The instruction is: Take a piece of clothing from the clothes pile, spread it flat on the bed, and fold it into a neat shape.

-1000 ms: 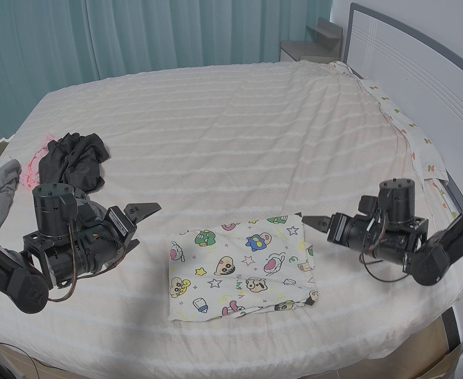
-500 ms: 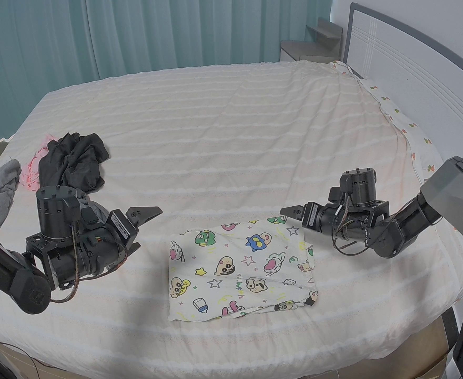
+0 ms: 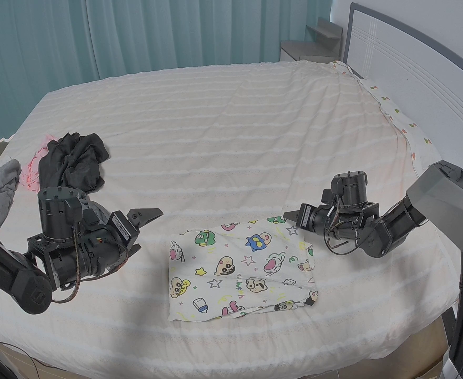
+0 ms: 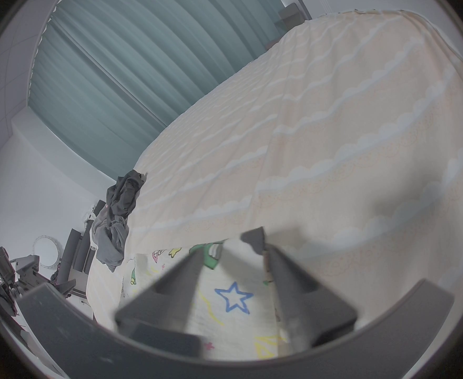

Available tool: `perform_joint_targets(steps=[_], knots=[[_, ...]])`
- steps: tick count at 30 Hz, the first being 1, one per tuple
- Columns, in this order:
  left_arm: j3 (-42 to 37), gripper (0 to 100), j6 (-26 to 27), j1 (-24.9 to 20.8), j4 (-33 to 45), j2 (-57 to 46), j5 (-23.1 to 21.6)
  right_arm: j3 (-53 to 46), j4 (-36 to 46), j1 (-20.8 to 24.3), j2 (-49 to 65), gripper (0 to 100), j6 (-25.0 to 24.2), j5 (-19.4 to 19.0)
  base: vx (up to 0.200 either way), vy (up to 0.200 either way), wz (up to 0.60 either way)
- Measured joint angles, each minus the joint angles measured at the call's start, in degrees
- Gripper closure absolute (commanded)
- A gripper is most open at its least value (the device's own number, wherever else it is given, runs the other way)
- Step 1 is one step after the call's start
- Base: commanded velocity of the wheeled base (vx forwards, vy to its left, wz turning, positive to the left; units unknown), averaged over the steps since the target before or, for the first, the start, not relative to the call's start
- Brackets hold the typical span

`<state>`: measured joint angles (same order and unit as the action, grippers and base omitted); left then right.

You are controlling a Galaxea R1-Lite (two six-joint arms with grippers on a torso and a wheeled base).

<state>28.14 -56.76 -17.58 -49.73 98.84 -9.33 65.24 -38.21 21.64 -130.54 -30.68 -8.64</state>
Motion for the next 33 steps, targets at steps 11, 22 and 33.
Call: perform_joint_targets(steps=[11, 22, 33], knots=[[0.00, 0, 0.00, 0.00, 0.00, 0.30, 0.00, 0.51, -2.63, -1.02, -0.37, 100, 1.23, 1.61, 0.000, 0.000, 0.00], [0.00, 0, 0.00, 0.00, 0.00, 0.57, 0.02, 1.87, -4.90, -2.84, -0.72, 100, 2.22, 2.24, 0.000, 0.000, 0.00], [0.00, 0, 1.67, 0.00, 0.00, 1.55, 0.11, 0.30, -4.88, -3.86, -0.33, 0, 3.07, 1.97, 0.000, 0.000, 0.00]])
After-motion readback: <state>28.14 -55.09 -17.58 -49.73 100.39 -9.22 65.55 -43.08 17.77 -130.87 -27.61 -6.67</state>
